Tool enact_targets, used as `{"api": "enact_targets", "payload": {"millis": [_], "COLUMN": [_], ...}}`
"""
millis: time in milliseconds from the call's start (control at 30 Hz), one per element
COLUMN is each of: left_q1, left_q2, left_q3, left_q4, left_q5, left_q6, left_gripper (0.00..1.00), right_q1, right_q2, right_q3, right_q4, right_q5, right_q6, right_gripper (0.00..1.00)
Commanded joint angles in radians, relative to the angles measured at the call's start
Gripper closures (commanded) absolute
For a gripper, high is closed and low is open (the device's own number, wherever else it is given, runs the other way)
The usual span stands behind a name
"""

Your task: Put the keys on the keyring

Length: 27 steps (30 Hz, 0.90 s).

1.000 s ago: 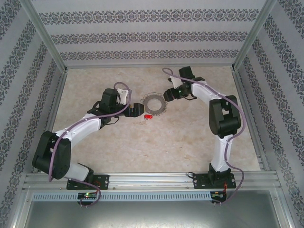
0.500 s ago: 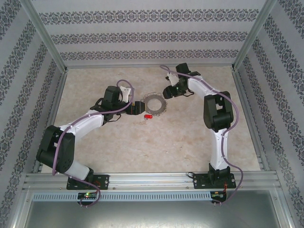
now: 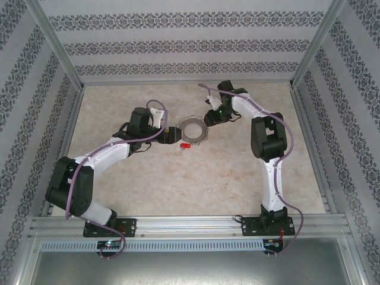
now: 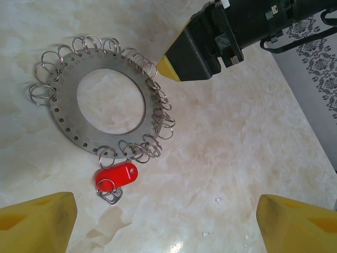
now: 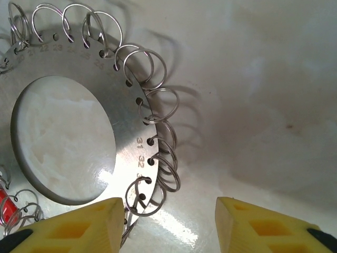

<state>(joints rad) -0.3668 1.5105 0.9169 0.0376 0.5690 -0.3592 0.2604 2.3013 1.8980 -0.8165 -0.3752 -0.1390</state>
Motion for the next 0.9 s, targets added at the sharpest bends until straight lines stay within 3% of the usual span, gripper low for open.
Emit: {"api": "enact_targets", "payload": {"millis": [0,500,867], "left_q1": [-0.01,-0.01,-0.01], "left_q2": [-0.02,-0.045,-0.063], "left_q3": [0.009,0.003,0.002], "left_q4": [0.027,0.033,0.029], "left_q5": [0.013,0.011,0.008], "left_q6": [0.029,0.035,0.038], "left_gripper": [0.11,0.11,0.11], "right_q1": [0.019,0.037,0.044], "right_q2": [0.037,0.084,0.12], "right_q3": [0.061,0.131,0.174], "right_q4": [-0.058,-0.124,-0.154], "right_q5": [0.015,0.059,0.064], "right_q6": [-0.02,-0.037,-0.044], "right_gripper": [0.52,0.63,0.63]}}
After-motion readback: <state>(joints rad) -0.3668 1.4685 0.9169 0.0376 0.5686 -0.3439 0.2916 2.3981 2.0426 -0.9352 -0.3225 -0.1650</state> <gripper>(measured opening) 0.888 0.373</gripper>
